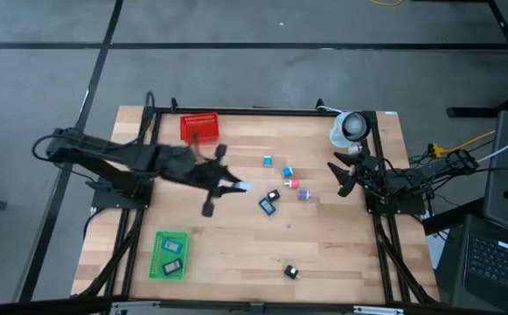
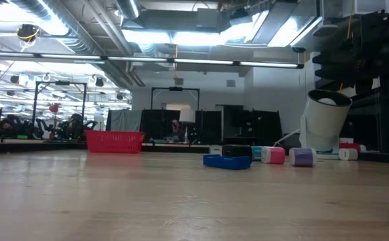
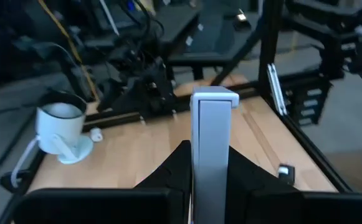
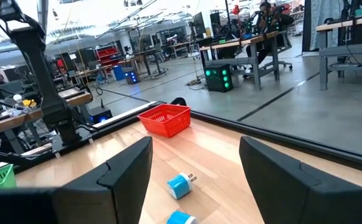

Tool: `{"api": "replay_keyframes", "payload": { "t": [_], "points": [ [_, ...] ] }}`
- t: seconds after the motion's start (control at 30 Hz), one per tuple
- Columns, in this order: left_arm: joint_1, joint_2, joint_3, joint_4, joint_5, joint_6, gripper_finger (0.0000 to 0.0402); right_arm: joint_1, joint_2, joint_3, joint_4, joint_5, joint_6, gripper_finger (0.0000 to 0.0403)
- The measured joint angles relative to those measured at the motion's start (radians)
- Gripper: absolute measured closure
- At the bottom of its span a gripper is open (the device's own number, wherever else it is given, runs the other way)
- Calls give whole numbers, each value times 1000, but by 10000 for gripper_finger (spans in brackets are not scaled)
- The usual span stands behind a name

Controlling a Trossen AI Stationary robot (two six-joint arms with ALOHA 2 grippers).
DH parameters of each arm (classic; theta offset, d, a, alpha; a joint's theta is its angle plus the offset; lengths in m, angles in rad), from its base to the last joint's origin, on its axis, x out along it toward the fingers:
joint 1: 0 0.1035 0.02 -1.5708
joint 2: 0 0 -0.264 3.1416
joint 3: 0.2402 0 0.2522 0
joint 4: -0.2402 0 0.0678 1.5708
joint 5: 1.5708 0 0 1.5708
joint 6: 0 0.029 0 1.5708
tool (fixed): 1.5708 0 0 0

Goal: Pick & Place Office items
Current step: Put the white digital timer into the green bin

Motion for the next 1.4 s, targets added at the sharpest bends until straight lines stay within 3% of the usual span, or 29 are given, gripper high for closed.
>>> {"api": "replay_keyframes", "payload": {
  "t": [0.37,0.57,1.0,1.2,1.4],
  "points": [
    [-338,-175,-484,479,-509,-96,359,0,0,0,0,-1,13,156],
    [-508,-182,-649,526,-779,-256,359,0,0,0,0,-1,14,156],
    [-901,-129,-783,493,-1033,-692,359,0,0,0,-39,-1,30,156],
    [-988,7,-808,477,-1096,-874,358,0,0,0,-82,2,85,156],
    [-1063,137,-808,470,-1092,-1079,358,0,0,0,-86,2,132,156]
  ]
}}
